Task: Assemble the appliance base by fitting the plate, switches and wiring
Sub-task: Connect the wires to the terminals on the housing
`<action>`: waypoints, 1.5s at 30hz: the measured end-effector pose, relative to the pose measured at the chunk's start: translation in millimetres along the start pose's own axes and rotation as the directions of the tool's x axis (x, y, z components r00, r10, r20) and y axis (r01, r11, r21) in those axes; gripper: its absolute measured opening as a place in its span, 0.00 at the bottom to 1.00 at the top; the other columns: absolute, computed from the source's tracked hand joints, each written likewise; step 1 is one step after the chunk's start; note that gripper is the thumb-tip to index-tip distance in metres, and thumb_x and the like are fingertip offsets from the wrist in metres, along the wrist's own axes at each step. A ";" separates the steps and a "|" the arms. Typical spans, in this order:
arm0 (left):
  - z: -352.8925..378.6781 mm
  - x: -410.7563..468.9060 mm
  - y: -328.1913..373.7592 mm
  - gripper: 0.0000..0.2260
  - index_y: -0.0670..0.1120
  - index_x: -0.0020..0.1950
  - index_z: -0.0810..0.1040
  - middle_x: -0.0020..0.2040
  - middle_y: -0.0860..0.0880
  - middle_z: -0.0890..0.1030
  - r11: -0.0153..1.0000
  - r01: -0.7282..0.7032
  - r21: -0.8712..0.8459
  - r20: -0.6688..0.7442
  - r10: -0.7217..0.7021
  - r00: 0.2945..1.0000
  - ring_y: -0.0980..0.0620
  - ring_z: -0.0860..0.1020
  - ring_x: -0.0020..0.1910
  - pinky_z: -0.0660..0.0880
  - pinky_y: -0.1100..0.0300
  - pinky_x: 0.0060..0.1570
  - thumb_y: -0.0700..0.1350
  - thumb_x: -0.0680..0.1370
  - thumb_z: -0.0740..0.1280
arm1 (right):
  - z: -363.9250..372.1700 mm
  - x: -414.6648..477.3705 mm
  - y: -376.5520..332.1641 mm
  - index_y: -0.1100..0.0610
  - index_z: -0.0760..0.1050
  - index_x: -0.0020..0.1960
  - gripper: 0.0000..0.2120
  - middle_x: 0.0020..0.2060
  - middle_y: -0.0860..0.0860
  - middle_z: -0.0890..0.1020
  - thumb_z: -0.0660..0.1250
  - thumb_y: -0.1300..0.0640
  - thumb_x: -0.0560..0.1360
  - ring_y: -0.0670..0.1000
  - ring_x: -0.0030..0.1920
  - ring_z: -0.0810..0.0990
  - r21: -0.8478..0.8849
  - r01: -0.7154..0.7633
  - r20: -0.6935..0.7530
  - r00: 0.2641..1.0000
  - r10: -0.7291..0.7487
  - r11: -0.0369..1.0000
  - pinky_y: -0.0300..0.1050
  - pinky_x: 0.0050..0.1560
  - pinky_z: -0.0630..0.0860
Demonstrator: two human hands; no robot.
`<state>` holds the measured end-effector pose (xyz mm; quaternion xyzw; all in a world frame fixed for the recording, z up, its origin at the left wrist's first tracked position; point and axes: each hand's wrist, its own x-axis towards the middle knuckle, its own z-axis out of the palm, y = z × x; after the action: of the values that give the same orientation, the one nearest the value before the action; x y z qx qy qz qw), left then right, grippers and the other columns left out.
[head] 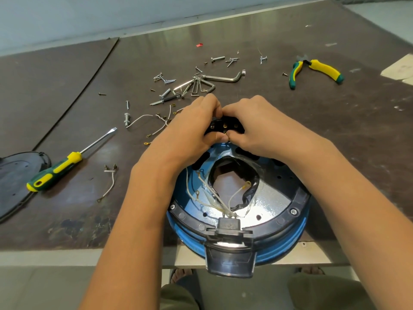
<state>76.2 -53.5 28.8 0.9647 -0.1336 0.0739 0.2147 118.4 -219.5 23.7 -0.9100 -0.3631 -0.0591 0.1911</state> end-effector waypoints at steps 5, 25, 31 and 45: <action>0.7 0.1 0.5 0.17 0.48 0.53 0.67 0.47 0.51 0.76 1.000 0.017 -0.002 0.031 -0.017 0.999 0.48 0.72 0.46 0.63 0.55 0.42 0.46 0.75 0.74 | 1.0 1.0 -0.9 0.52 0.78 0.62 0.15 0.48 0.54 0.80 0.66 0.56 0.76 0.58 0.52 0.77 -0.009 -0.004 0.006 1.000 0.004 1.000 0.47 0.44 0.72; -6.4 -4.9 3.6 0.26 0.46 0.61 0.77 0.56 0.49 0.81 0.992 0.123 0.031 -0.042 -0.121 0.992 0.49 0.78 0.55 0.76 0.49 0.56 0.49 0.67 0.81 | 5.7 -0.3 2.7 0.52 0.75 0.66 0.20 0.56 0.53 0.82 0.70 0.54 0.75 0.56 0.59 0.78 0.023 -0.050 -0.026 0.998 0.050 0.998 0.52 0.54 0.77; -13.3 -14.1 -6.2 0.26 0.46 0.66 0.78 0.60 0.49 0.82 0.981 0.192 0.036 -0.037 -0.191 0.981 0.49 0.78 0.61 0.73 0.56 0.62 0.50 0.70 0.78 | 8.8 -3.1 4.0 0.49 0.74 0.66 0.23 0.55 0.49 0.81 0.73 0.46 0.73 0.53 0.57 0.77 0.037 -0.055 -0.053 0.997 0.057 0.998 0.45 0.44 0.65; -10.2 -21.1 -39.1 0.13 0.50 0.55 0.81 0.49 0.48 0.84 0.784 0.391 -0.482 -0.129 -0.505 0.854 0.53 0.82 0.49 0.78 0.57 0.49 0.39 0.83 0.57 | 7.3 -5.3 3.3 0.47 0.75 0.66 0.21 0.56 0.48 0.82 0.72 0.47 0.74 0.53 0.58 0.78 0.030 -0.097 -0.022 0.995 0.098 0.995 0.45 0.44 0.67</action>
<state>66.5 -10.2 18.3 0.8771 0.1162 0.1096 0.4529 116.5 -222.3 14.7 -0.9231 -0.3168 -0.0551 0.2109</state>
